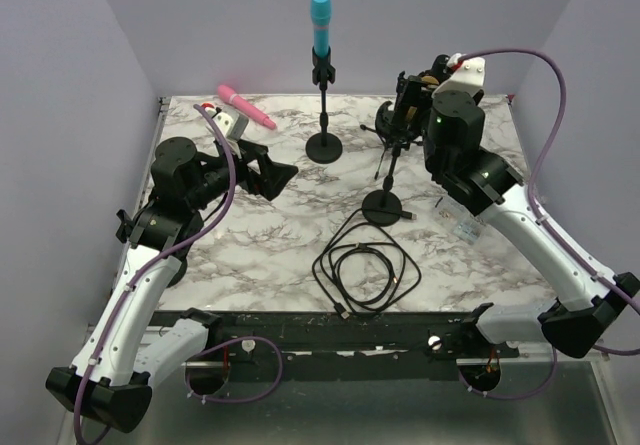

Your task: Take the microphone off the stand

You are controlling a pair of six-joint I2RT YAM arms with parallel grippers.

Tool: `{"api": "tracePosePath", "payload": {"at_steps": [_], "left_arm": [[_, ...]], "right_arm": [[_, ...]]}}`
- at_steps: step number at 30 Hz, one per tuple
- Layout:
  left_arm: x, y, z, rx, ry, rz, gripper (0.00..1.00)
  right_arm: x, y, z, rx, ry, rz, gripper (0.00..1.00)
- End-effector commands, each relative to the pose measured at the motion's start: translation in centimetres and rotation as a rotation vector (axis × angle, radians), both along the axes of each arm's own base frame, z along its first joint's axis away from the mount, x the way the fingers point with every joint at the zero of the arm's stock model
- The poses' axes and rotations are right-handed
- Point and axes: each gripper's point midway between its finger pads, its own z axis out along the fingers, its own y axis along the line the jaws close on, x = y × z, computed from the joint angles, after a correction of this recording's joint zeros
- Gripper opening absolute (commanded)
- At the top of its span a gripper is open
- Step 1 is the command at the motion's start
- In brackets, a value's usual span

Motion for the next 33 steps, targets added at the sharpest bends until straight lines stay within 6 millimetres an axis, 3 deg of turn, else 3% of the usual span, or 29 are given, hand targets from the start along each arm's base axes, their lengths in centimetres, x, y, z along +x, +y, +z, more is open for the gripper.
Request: {"api": "tracePosePath", "payload": {"at_steps": [1, 8, 14, 25, 33], "left_arm": [[-0.4, -0.5, 0.1, -0.003, -0.024, -0.038, 0.92], [-0.2, -0.8, -0.2, -0.002, -0.01, -0.052, 0.92], [-0.2, -0.7, -0.2, 0.003, -0.016, -0.05, 0.92], [-0.3, -0.9, -0.3, 0.008, -0.013, -0.067, 0.91], [-0.1, -1.0, -0.6, 0.014, -0.007, -0.065, 0.91]], "right_arm": [[1.6, 2.4, -0.2, 0.033, -0.064, 0.095, 0.81], [3.5, 2.3, -2.3, -0.02, -0.072, 0.024, 0.79], [3.5, 1.5, -1.5, -0.011, -0.148, -0.002, 0.68], [3.7, 1.9, 2.8, -0.087, -0.187, 0.039, 0.25], [2.2, 1.1, 6.5, -0.09, -0.207, 0.059, 0.18]]}}
